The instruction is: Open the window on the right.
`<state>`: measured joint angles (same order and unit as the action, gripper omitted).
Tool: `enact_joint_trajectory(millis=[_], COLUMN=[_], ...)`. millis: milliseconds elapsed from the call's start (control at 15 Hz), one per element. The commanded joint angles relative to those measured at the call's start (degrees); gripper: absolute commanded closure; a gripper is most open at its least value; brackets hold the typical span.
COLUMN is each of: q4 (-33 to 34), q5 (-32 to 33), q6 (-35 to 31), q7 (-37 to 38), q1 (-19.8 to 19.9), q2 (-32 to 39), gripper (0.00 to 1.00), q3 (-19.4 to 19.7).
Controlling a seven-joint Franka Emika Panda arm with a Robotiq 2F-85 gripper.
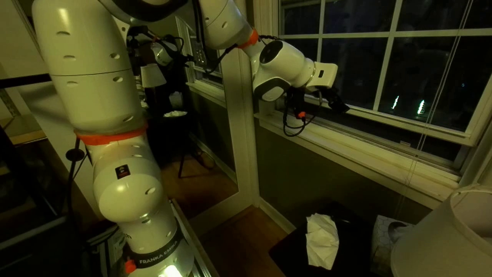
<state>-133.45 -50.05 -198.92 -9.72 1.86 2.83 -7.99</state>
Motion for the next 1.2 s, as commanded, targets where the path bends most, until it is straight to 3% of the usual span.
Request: enact_joint_trajectory(millis=[0,67,267,667,933,1000,1133], q4=[0.03,-0.61,0.58,10.39,18.39,19.39,21.78], q5=[0.04,-1.88,-4.06,-6.85,-1.8,1.45,6.62], q6=[0.0,-5.31,-12.7,-29.01,-34.19,-33.83,-33.23], q7=[0.0,-5.49,-14.4,-30.54,-38.33,-37.34,-35.89], q1=[0.0,-0.71,-2.35,-8.85,-11.3,-14.31,-14.6], q2=[-0.05,2.73,8.49,23.52,30.94,32.14,34.49], gripper=[0.0,0.0,0.0,0.0,0.0,0.0,0.0], q3=[0.05,0.86,0.55,1.77,3.62,7.67,9.32])
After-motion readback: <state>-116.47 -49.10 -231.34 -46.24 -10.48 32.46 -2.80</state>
